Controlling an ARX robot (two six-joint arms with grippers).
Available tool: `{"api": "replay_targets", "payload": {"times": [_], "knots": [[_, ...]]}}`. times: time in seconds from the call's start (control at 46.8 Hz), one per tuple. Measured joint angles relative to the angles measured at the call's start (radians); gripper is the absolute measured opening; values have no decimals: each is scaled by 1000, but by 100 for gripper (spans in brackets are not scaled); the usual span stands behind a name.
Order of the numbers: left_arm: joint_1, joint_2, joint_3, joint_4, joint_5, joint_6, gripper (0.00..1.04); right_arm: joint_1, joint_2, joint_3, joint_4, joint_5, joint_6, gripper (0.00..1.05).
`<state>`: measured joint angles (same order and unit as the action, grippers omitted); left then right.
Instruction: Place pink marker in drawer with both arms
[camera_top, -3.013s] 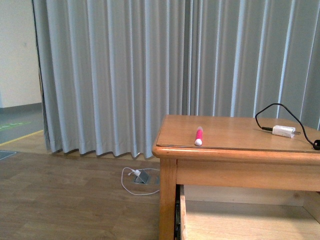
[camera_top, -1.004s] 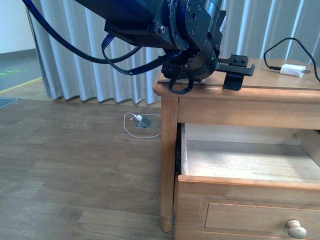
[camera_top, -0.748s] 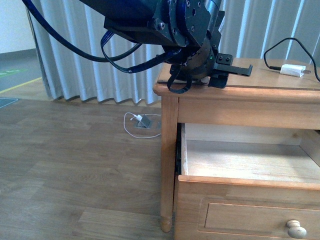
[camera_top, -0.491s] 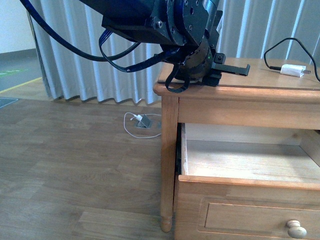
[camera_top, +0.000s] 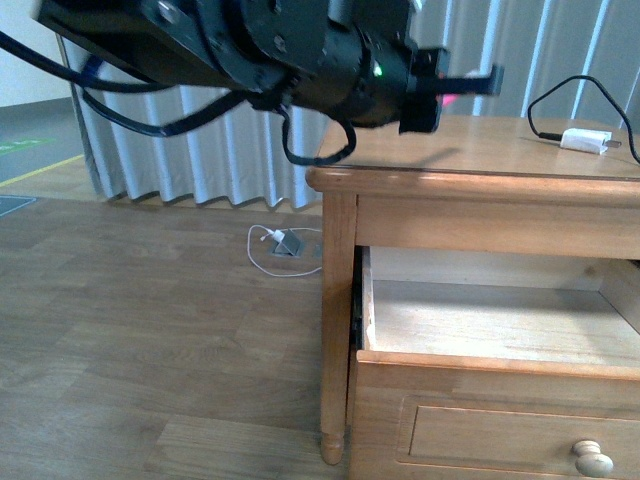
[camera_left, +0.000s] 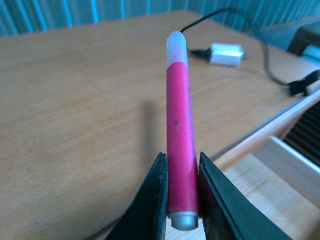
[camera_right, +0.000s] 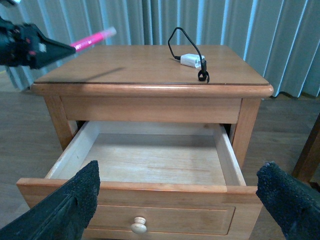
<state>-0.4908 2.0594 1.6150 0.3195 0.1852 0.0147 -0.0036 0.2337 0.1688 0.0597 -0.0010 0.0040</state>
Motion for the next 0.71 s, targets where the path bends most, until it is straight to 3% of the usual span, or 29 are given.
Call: {"api": "replay_targets", "payload": {"times": [0.128, 0.342, 0.705], "knots": [[16, -175, -187, 108, 159, 18, 15, 0, 0, 0, 0, 0, 0, 96], [23, -261, -366, 147, 285, 94, 15, 0, 0, 0, 0, 0, 0, 96], [8, -94, -374, 150, 215, 195, 15, 0, 0, 0, 0, 0, 0, 96]]}}
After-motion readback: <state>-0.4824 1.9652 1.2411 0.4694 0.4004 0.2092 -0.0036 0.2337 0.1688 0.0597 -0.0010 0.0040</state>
